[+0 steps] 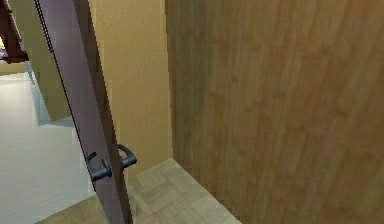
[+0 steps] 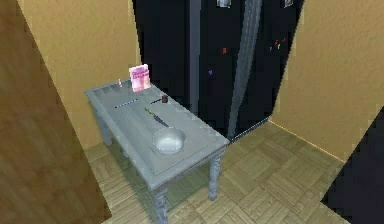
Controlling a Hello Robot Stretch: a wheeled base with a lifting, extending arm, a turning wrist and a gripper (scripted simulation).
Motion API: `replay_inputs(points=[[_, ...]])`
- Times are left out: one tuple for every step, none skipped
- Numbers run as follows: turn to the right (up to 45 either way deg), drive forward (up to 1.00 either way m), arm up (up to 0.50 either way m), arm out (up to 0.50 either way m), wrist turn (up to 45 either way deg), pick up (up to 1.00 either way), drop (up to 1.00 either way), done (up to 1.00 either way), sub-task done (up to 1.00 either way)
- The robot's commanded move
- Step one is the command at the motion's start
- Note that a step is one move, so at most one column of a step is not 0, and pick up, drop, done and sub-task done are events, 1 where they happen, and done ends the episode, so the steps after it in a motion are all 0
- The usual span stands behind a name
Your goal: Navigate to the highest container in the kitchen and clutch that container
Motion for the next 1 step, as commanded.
replay_inputs(points=[[0.0,0.0,0.26,0.0,0.0,0.0,0.0,0.0,0.0]])
